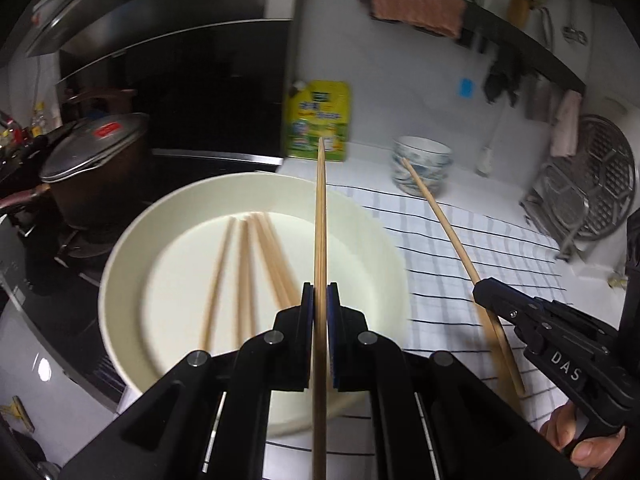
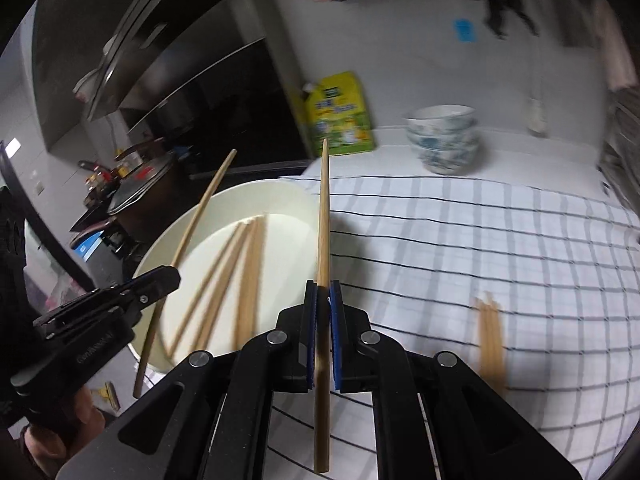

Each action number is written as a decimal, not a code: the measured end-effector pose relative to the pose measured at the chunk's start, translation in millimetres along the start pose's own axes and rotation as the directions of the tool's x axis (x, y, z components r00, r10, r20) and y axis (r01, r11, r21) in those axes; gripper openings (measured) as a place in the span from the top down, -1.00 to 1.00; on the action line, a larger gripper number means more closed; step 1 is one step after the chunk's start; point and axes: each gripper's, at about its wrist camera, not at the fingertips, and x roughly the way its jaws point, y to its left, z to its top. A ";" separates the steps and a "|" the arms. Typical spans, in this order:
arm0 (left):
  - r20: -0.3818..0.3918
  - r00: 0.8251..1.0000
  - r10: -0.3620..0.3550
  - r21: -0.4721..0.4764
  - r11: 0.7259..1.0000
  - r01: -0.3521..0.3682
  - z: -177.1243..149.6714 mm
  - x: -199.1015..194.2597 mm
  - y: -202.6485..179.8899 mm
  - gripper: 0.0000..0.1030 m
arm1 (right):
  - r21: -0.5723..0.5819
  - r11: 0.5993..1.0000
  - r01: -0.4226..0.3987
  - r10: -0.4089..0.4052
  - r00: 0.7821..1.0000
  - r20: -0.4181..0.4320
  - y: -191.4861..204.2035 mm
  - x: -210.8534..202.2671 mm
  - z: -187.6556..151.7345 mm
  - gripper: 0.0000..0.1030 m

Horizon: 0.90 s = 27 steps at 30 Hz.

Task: Organize utensils
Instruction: 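Lift both held chopsticks and carry them over the basin, then open both tools to release the chopsticks into the basin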

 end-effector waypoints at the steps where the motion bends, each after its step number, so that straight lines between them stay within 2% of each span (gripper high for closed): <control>1: 0.001 1.000 0.018 -0.009 1.000 -0.018 1.8 2.2 10.5 0.86 | -0.013 1.000 -0.013 0.013 1.000 -0.008 11.4 9.0 5.1 0.88; 6: -0.003 0.997 0.083 -0.045 0.996 -0.083 5.0 15.3 52.3 0.86 | -0.050 0.997 -0.053 0.050 0.997 -0.064 55.2 52.4 17.5 0.88; 12: -0.035 0.995 0.097 -0.074 0.992 -0.099 7.7 37.6 86.5 0.86 | -0.061 0.996 -0.067 0.059 0.989 -0.134 79.6 95.9 25.5 0.88; 16: -0.065 0.994 0.084 -0.074 0.993 -0.088 6.8 51.5 92.6 0.86 | -0.071 0.996 -0.047 0.033 0.983 -0.180 84.8 117.9 22.8 0.88; 23: -0.105 0.991 0.076 -0.076 0.993 -0.085 1.1 64.9 94.0 0.85 | -0.075 0.997 -0.012 -0.004 0.978 -0.210 82.7 127.3 16.3 0.88; 24: -0.102 0.991 0.083 -0.076 0.993 -0.091 0.6 64.0 94.6 0.79 | -0.076 0.997 -0.008 -0.008 0.978 -0.209 82.5 126.7 16.0 0.87; 26: -0.101 0.991 0.087 -0.081 0.992 -0.095 -0.3 62.6 95.6 0.54 | -0.066 0.998 -0.009 -0.004 0.981 -0.192 80.5 122.0 16.1 0.71; 27: -0.096 0.991 0.088 -0.085 0.992 -0.096 -0.8 60.3 96.1 0.31 | -0.062 0.998 -0.007 -0.005 0.984 -0.180 79.6 118.6 16.2 0.57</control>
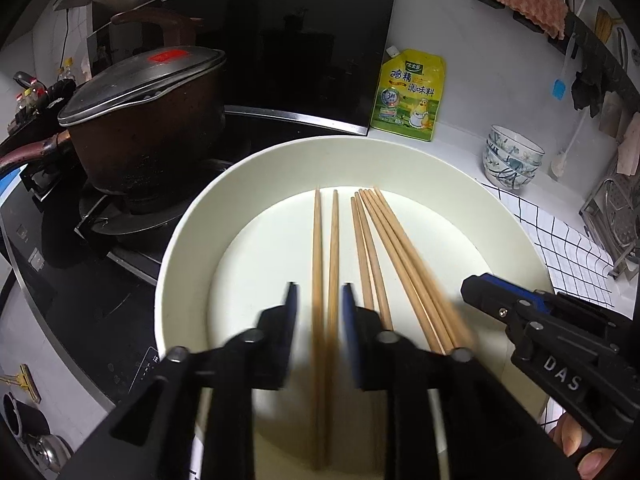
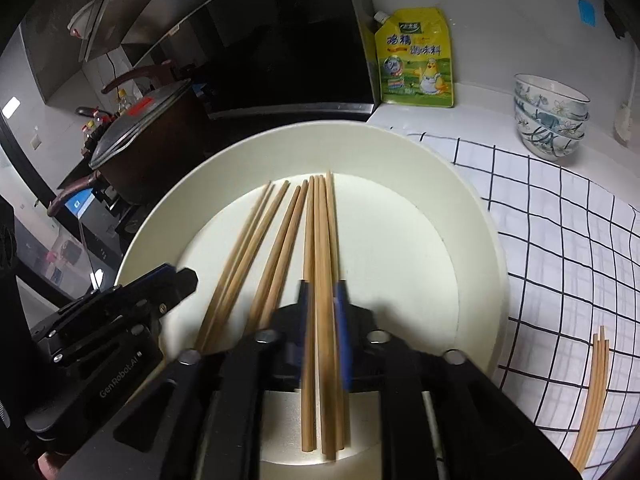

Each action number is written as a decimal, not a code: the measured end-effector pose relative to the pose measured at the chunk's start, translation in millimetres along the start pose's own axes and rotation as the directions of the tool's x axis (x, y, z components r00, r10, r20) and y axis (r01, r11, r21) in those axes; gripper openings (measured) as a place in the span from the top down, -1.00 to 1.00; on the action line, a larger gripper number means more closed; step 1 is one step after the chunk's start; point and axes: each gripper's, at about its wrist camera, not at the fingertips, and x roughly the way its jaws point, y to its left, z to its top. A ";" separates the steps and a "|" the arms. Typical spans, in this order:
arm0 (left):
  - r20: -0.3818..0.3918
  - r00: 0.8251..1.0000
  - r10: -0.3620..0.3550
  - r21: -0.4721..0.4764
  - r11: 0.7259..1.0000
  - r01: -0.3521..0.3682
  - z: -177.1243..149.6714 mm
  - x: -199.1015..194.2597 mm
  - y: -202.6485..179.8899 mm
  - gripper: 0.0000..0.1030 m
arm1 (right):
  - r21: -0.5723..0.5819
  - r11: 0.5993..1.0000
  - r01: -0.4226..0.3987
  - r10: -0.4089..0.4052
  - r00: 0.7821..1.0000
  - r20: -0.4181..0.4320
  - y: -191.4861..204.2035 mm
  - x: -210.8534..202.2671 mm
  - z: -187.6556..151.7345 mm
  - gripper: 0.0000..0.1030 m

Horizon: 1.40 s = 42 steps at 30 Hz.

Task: Organize utensils
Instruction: 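Open both tools to release the chopsticks into the basin, then move both open tools back to the remaining chopsticks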

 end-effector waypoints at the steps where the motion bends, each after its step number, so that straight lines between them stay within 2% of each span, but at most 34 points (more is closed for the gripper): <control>1: 0.007 1.000 0.005 -0.004 1.000 -0.005 -0.2 -1.9 1.3 0.05 | 0.000 1.000 0.001 -0.001 1.000 0.012 -0.1 -3.5 -0.5 0.55; 3: 0.027 1.000 0.014 -0.014 1.000 -0.014 -0.5 -7.0 3.7 -0.09 | 0.000 1.000 -0.001 0.001 1.000 0.020 -0.2 -7.9 0.0 0.55; 8: 0.037 0.999 0.016 -0.022 1.000 -0.016 0.0 -16.1 6.0 -0.11 | -0.003 1.000 -0.001 0.002 0.999 0.043 0.8 -19.3 -1.3 0.55; 12: 0.046 0.999 0.017 -0.022 1.000 -0.016 -2.0 -24.0 5.8 -0.26 | -0.003 1.000 -0.002 0.002 0.998 0.056 1.4 -28.4 -3.8 0.55; 21: 0.069 0.997 0.023 -0.015 1.000 -0.022 -11.0 -44.3 -2.8 -0.36 | 0.014 1.000 0.003 -0.004 0.996 0.094 -5.8 -53.0 -18.1 0.45; 28: 0.070 0.998 -0.001 -0.014 1.000 0.002 -21.5 -56.4 -19.1 -0.43 | 0.044 0.999 0.011 -0.017 0.991 0.136 -30.4 -84.5 -38.8 0.30; 31: 0.076 0.997 -0.016 -0.012 1.000 0.017 -24.5 -62.0 -30.2 -0.43 | 0.047 0.998 0.039 -0.046 0.987 0.155 -46.2 -100.3 -48.5 0.23; 42: 0.074 0.992 -0.104 0.053 0.994 0.100 -34.0 -73.4 -79.5 -0.49 | 0.136 0.983 0.124 -0.150 0.968 0.199 -112.2 -147.9 -79.4 0.20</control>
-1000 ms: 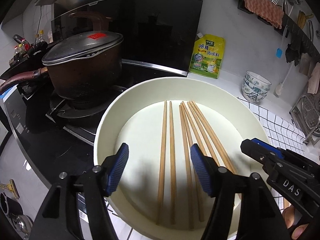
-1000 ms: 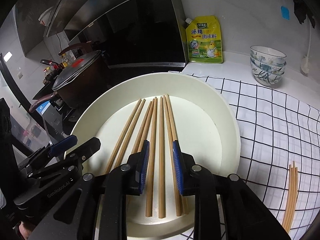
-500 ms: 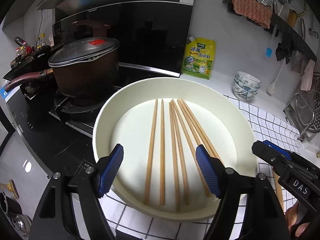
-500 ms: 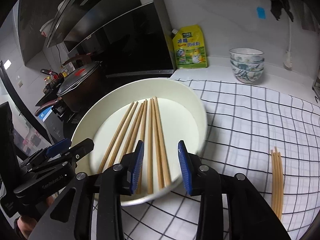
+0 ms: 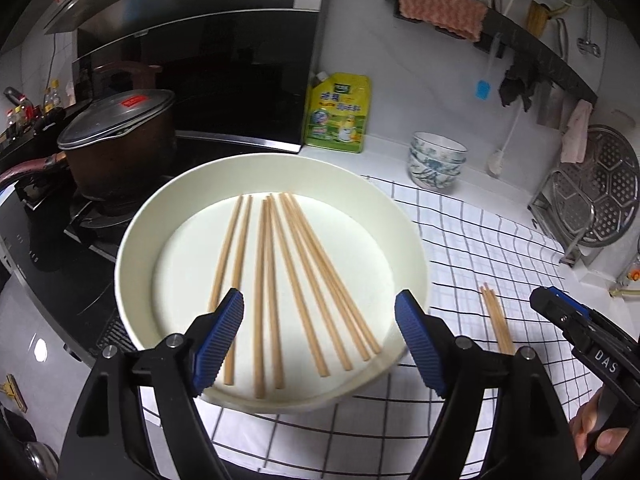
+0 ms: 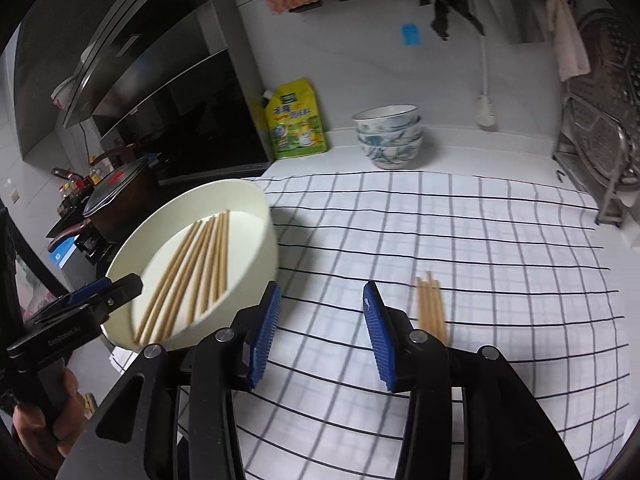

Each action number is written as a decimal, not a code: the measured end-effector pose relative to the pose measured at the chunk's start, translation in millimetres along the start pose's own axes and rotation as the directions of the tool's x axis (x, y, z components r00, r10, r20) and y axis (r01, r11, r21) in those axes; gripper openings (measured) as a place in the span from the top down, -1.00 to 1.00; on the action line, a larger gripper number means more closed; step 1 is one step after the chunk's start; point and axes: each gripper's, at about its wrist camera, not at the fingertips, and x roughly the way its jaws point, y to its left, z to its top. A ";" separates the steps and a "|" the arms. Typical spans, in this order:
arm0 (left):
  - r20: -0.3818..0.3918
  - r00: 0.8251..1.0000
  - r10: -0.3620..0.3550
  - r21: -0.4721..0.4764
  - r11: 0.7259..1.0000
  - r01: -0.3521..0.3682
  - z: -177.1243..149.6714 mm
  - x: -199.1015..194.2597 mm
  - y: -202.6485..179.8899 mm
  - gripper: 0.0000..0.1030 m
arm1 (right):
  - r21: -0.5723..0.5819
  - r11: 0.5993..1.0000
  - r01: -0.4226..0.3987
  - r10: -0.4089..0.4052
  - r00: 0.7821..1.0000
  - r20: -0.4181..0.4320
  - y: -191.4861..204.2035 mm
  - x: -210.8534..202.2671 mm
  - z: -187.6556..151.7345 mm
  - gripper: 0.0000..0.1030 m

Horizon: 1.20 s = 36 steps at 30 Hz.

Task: Organize utensils
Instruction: 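Move both open tools back to the remaining chopsticks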

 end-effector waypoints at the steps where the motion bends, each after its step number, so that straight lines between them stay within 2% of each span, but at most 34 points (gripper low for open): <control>1: 0.001 1.000 -0.002 0.010 1.000 0.002 0.1 -1.0 -3.9 -0.49 | 0.005 1.000 0.006 -0.006 1.000 0.003 -5.2 -1.9 -1.9 0.19; 5: 0.023 1.000 0.010 0.040 0.999 -0.011 -0.9 -5.9 -17.2 -0.49 | 0.037 0.999 0.014 -0.014 1.000 0.009 -23.2 -7.7 -8.8 0.19; 15: 0.007 1.000 -0.001 0.060 0.998 0.001 -12.5 -8.0 -51.6 -0.53 | 0.064 0.998 0.020 -0.020 1.000 0.006 -58.6 -18.0 -22.0 0.11; 23: -0.005 1.000 -0.012 0.086 0.996 0.012 -28.8 -7.5 -84.0 -0.56 | 0.038 0.998 0.053 -0.050 0.996 -0.073 -79.7 -4.1 -40.9 0.11; 28: -0.029 0.999 -0.041 0.140 0.989 0.045 -37.4 -4.7 -109.6 -0.56 | 0.034 0.997 0.062 -0.058 0.991 -0.124 -91.1 5.0 -52.8 0.10; 32: -0.039 0.998 -0.058 0.141 0.988 0.063 -43.3 -2.4 -121.8 -0.57 | 0.028 0.998 0.057 -0.052 0.987 -0.149 -93.4 8.7 -58.2 0.10; 36: -0.058 0.996 -0.066 0.134 0.988 0.073 -51.2 2.6 -130.1 -0.58 | -0.003 0.996 0.086 -0.085 0.981 -0.174 -94.6 13.8 -64.0 0.10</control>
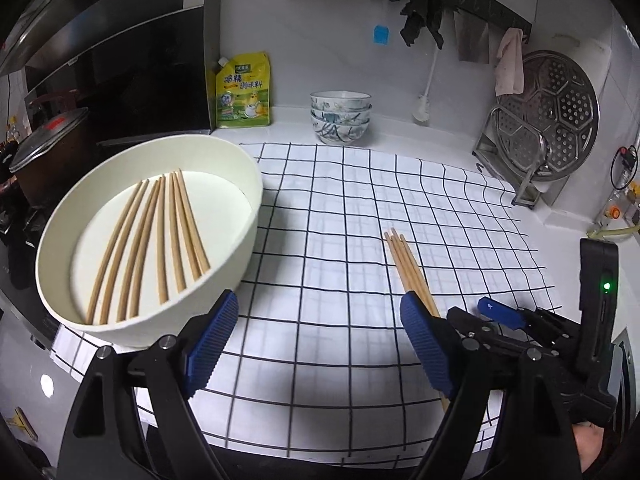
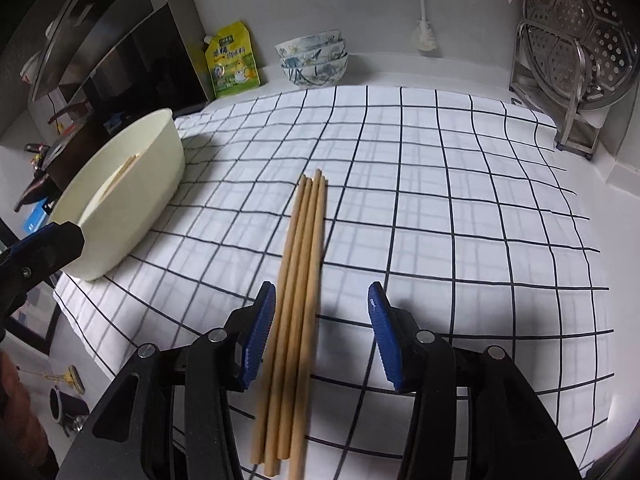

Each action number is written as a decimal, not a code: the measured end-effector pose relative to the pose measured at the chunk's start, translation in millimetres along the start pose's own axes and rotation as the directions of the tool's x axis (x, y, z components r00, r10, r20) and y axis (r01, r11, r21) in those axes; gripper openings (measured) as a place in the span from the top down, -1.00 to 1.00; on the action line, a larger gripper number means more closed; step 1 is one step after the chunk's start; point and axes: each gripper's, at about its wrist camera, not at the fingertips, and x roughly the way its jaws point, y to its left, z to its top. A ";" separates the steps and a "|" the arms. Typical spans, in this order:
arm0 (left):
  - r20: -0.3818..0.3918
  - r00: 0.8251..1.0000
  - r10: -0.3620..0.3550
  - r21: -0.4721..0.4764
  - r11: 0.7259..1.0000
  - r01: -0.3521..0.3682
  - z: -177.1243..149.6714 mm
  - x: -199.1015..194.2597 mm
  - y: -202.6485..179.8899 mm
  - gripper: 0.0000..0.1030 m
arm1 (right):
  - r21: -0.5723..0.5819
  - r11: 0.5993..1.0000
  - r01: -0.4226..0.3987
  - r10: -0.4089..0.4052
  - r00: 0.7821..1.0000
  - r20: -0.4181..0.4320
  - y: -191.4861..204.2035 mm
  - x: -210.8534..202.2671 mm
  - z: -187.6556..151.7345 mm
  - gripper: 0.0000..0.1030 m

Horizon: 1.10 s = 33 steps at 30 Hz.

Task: Organize utensils
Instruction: 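Move both open tools back to the remaining chopsticks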

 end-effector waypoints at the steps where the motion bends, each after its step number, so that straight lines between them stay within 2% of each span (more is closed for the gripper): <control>1: -0.003 1.000 -0.003 -0.001 1.000 0.003 -1.3 1.4 -2.4 -0.58 | -0.004 1.000 0.007 -0.007 1.000 -0.005 -1.0 1.4 -0.9 0.10; 4: -0.009 1.000 -0.004 0.014 1.000 0.004 -4.9 4.9 -8.9 -0.65 | -0.013 1.000 0.016 -0.016 1.000 -0.018 -2.5 4.1 -3.2 0.10; 8: -0.017 1.000 0.016 0.021 1.000 -0.016 -9.7 10.3 -11.7 -0.65 | -0.020 0.999 0.037 -0.038 0.999 -0.030 -4.1 8.9 -5.7 0.10; 21: -0.063 0.998 0.018 0.006 1.000 -0.017 -17.4 24.7 -13.5 -0.65 | -0.071 0.995 0.068 -0.073 0.995 -0.062 0.0 18.0 -10.5 0.10; 33: -0.083 0.997 0.009 0.029 1.000 -0.006 -21.6 35.9 -29.0 -0.66 | -0.049 0.994 0.096 -0.099 0.993 -0.066 -17.6 16.8 -11.9 0.10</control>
